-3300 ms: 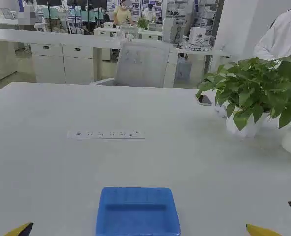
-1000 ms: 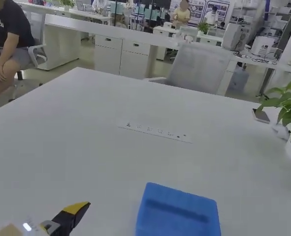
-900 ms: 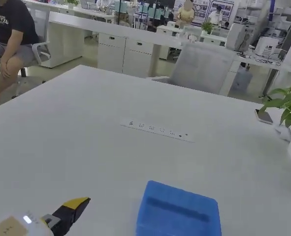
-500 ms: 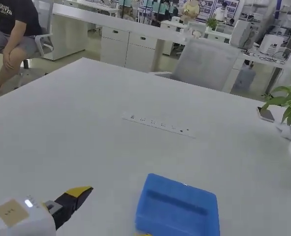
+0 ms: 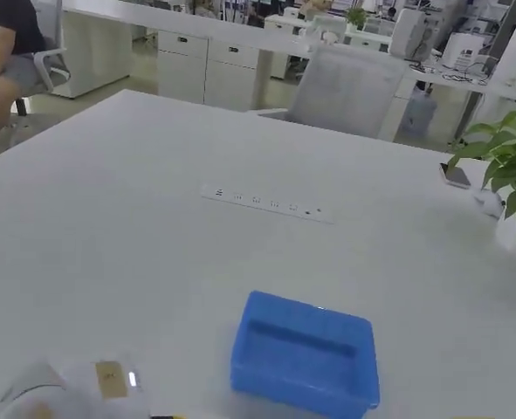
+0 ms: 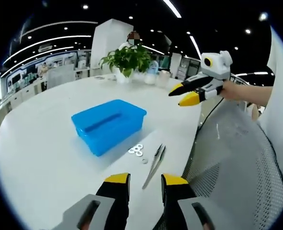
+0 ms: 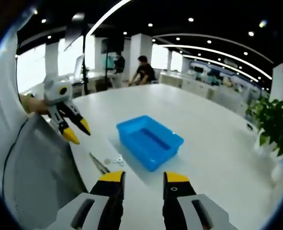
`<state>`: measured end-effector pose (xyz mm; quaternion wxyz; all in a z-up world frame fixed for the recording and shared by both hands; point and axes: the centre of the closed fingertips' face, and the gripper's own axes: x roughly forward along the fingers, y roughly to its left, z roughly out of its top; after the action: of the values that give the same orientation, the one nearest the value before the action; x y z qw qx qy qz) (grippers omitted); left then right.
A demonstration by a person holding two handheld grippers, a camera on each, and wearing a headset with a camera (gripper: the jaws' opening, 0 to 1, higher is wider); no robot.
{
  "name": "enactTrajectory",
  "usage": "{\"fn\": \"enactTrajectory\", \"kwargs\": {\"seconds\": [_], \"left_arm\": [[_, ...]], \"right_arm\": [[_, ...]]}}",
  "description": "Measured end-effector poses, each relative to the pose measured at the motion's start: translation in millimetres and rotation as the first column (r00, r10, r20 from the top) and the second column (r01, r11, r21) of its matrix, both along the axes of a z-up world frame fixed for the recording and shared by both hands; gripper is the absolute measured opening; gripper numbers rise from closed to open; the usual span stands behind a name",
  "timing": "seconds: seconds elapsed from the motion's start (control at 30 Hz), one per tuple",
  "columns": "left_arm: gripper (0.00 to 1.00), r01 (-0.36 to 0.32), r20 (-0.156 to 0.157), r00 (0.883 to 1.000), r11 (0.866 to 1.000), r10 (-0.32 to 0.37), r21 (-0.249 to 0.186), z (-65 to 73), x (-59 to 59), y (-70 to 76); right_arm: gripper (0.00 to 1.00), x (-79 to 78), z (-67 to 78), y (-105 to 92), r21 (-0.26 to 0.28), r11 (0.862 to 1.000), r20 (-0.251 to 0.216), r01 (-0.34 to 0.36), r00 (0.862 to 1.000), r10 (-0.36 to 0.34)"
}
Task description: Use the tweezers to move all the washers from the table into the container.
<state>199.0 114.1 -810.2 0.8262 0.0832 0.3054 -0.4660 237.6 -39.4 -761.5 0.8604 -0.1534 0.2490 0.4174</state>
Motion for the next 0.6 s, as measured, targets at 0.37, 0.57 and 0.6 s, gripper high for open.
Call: {"fn": "enactTrajectory", "kwargs": {"seconds": [0.37, 0.57, 0.6], "left_arm": [[0.09, 0.195, -0.047, 0.981, 0.969, -0.190, 0.154, -31.2, -6.0, -8.3], [0.05, 0.302, -0.011, 0.948, 0.892, -0.317, 0.336, -45.1, -2.7, -4.6], [0.04, 0.315, -0.025, 0.945, 0.890, -0.325, 0.329, -46.3, -5.3, -8.2]], "right_arm": [[0.16, -1.9, -6.0, 41.5, 0.077, 0.995, -0.028, -0.068, 0.997, 0.070], [0.14, -4.8, -9.1, 48.4, 0.084, 0.993, -0.035, -0.077, 0.996, 0.080], [0.14, -5.2, -9.1, 48.9, 0.090, 0.993, -0.038, -0.076, 0.996, 0.079]]}}
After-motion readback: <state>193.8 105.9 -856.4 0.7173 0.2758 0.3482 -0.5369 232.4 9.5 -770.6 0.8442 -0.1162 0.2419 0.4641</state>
